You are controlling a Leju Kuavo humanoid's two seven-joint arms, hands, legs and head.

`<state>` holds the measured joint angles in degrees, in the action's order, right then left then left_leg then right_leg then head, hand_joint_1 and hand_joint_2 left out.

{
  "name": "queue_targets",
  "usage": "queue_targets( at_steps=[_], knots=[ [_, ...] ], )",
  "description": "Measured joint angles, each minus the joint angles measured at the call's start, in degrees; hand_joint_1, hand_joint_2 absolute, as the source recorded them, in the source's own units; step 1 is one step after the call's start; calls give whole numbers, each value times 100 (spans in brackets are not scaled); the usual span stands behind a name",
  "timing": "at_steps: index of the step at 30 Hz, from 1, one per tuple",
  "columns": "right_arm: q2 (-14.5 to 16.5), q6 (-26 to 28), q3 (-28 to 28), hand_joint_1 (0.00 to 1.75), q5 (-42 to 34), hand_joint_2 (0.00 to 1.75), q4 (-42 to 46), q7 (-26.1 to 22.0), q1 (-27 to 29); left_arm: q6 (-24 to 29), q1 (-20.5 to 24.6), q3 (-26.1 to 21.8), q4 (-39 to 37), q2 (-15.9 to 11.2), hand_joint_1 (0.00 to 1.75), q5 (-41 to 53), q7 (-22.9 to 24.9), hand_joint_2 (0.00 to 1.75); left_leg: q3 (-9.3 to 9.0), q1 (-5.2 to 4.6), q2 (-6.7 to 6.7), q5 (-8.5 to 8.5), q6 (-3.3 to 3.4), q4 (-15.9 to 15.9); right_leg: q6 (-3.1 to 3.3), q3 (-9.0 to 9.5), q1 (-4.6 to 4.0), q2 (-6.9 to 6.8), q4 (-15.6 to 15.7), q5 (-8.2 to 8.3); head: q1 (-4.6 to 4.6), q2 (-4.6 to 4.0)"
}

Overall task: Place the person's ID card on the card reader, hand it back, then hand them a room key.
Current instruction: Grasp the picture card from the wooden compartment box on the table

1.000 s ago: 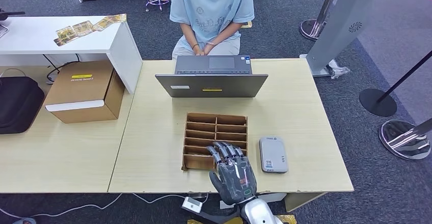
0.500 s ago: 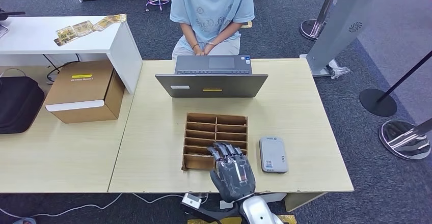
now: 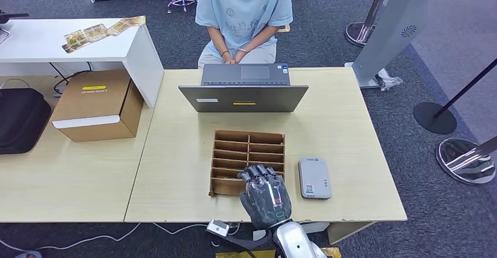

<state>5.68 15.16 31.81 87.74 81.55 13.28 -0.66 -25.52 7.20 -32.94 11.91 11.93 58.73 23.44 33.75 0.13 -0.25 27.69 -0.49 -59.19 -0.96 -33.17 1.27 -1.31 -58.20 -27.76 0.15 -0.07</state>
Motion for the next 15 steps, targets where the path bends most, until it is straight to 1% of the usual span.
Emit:
queue_targets(
  at_steps=[3,4,11,13,15],
  knots=[
    [18,-10,-17,71,7,175,-4,-9,-6,-8,4,0,0,0,0,0,1,0,0,0,0,0,0,0,0,0,0,0,0,0,1,0],
    [20,-12,-18,70,10,175,-5,-13,-8,-9,4,0,0,0,0,0,1,0,0,0,0,0,0,0,0,0,0,0,0,0,1,0],
    [32,-17,-20,70,17,175,-7,-21,-29,-17,6,0,0,-2,0,8,1,0,0,0,0,0,0,0,0,0,0,0,0,0,1,0],
    [34,-17,-20,73,17,175,-8,-21,-31,-19,6,0,0,-2,0,9,1,0,0,0,0,0,0,0,0,0,0,0,0,0,1,0],
    [36,-17,-20,79,17,175,-9,-21,-31,-19,6,0,0,-2,0,9,1,0,0,0,0,0,0,0,0,0,0,0,0,0,1,0]
  ],
)
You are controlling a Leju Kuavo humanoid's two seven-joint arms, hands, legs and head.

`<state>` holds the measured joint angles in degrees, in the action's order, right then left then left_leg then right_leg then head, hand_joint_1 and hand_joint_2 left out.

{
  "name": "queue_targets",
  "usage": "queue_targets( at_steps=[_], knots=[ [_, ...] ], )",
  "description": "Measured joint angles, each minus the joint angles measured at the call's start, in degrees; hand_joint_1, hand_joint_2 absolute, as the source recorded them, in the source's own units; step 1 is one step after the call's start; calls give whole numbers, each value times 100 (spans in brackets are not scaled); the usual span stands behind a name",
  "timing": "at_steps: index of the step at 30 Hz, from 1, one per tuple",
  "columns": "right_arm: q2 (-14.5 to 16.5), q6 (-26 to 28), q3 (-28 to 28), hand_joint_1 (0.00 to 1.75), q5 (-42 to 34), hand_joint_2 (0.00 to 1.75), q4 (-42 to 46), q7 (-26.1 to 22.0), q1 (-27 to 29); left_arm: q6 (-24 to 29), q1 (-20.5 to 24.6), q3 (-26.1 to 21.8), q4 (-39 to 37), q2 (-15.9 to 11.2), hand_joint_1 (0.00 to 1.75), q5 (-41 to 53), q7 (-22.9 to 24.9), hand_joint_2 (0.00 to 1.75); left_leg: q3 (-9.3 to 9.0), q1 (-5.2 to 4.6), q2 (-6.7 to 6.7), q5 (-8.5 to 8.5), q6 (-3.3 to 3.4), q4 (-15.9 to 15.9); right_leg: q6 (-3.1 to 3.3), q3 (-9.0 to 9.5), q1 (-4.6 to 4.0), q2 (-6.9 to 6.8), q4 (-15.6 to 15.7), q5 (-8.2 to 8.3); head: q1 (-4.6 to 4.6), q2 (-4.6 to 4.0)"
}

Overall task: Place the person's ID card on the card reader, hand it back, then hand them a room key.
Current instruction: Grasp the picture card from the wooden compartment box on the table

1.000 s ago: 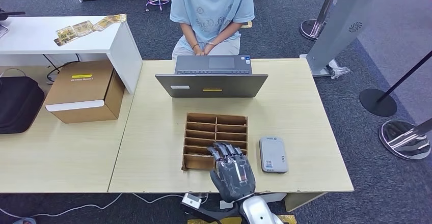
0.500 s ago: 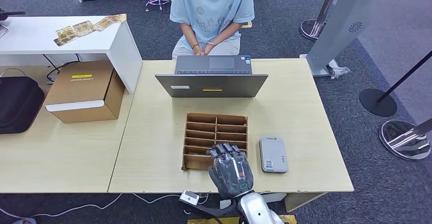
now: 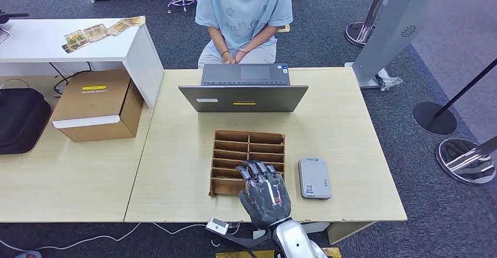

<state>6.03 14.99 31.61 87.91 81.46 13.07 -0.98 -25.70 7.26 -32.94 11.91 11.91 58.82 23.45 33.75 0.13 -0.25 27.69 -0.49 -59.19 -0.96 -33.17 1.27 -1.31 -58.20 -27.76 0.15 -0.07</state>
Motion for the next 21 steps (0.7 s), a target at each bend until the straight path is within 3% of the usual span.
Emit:
queue_targets(
  at_steps=[10,14,18,21],
  knots=[
    [53,-40,-5,93,0,175,-168,-24,-91,-4,3,0,0,2,0,43,3,0,0,0,0,0,0,0,0,0,0,0,0,0,-1,0],
    [80,-39,-23,86,0,175,-269,-24,-123,-14,7,0,0,2,0,82,3,0,0,0,0,0,0,0,0,0,0,0,-1,0,0,0],
    [106,-41,-34,69,4,175,-369,-24,-158,-31,13,7,0,1,0,122,3,0,0,0,0,0,0,0,0,0,0,0,-1,0,-1,0],
    [124,-54,-38,73,6,175,-433,-24,-188,-48,17,35,0,0,0,140,3,0,0,0,0,0,0,0,0,0,0,0,-1,0,0,0]
  ],
)
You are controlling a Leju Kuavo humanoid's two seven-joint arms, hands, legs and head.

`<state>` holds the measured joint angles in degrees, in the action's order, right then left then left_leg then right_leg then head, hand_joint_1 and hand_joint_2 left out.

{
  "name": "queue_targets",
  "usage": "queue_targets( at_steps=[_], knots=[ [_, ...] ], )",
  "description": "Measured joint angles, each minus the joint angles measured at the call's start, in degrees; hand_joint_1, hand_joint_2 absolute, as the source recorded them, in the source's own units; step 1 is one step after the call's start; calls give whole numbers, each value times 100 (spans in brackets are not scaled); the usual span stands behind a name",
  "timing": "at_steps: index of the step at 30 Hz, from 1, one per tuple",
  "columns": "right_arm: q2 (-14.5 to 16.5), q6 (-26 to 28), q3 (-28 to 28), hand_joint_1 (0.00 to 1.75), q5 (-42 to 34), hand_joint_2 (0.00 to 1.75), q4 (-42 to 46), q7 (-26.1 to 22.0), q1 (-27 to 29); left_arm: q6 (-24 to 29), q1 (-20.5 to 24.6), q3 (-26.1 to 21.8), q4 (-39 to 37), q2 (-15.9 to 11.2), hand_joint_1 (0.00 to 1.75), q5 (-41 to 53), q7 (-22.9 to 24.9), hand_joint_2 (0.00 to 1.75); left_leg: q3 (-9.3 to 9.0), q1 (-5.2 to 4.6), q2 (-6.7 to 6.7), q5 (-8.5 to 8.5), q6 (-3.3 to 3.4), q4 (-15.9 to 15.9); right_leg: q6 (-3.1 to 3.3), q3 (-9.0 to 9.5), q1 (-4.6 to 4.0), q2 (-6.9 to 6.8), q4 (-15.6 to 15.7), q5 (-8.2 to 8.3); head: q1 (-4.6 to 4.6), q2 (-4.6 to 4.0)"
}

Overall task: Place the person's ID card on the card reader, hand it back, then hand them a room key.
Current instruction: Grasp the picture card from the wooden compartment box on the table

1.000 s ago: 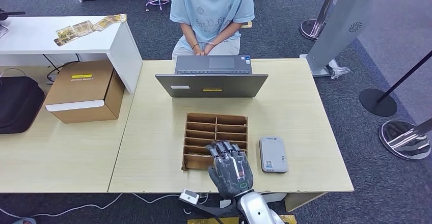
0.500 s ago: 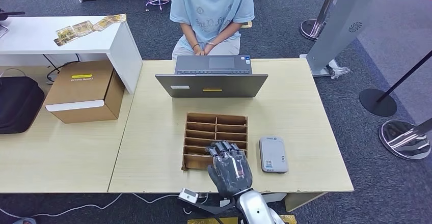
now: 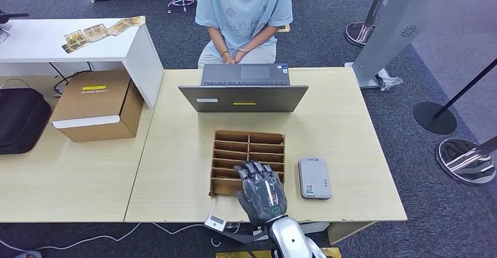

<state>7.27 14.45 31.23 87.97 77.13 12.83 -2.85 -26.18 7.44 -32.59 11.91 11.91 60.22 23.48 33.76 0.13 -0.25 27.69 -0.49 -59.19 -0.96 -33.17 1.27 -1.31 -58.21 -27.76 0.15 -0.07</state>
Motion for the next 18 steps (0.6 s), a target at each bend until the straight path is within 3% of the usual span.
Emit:
queue_targets(
  at_steps=[18],
  knots=[
    [115,3,2,81,-32,175,-366,-17,-225,-46,20,102,0,0,0,98,7,0,0,0,-1,0,0,0,0,0,0,0,-1,0,0,0]
  ],
)
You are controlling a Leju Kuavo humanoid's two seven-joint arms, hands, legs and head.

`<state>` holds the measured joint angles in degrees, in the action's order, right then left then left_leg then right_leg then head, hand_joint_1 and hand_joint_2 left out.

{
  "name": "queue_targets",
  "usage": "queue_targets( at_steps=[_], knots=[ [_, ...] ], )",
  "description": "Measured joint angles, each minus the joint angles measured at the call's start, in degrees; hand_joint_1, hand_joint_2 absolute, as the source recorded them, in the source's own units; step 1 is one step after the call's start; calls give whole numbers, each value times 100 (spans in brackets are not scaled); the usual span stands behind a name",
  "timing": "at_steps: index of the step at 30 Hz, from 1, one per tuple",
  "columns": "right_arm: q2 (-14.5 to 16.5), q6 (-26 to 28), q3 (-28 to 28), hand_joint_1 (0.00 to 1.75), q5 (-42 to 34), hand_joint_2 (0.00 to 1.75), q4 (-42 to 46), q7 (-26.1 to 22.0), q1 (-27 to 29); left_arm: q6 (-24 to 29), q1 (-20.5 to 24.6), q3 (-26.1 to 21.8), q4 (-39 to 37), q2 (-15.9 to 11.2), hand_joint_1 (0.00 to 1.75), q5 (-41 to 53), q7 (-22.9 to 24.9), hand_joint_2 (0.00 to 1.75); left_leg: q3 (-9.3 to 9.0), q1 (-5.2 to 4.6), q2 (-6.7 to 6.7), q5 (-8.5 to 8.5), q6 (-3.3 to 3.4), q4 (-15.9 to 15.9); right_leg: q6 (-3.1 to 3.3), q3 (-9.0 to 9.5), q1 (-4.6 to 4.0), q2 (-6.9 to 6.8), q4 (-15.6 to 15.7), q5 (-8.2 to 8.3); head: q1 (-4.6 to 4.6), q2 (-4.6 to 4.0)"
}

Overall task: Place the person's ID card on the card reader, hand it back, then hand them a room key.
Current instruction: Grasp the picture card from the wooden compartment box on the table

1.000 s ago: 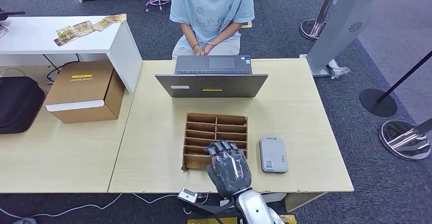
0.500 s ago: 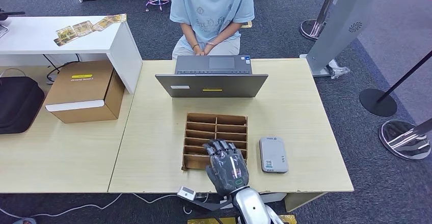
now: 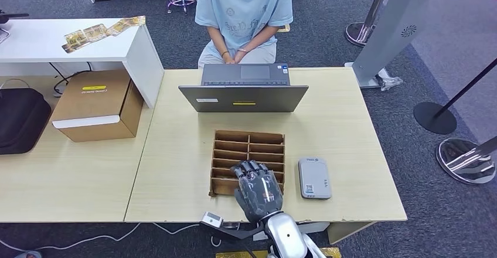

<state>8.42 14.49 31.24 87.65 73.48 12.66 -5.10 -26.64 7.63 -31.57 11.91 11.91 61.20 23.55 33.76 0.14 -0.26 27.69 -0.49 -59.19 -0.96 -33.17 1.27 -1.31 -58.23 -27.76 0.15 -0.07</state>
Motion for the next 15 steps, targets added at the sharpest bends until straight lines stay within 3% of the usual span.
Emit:
queue_targets(
  at_steps=[8,15],
  knots=[
    [31,70,45,88,-90,175,-179,-1,-98,-2,2,1,0,0,0,-4,5,0,0,0,0,0,0,0,0,0,0,0,0,0,0,0],
    [46,81,109,77,-119,175,-315,2,-181,-20,4,1,0,0,0,-2,6,0,0,0,0,0,0,0,0,0,0,0,0,0,0,0]
  ],
)
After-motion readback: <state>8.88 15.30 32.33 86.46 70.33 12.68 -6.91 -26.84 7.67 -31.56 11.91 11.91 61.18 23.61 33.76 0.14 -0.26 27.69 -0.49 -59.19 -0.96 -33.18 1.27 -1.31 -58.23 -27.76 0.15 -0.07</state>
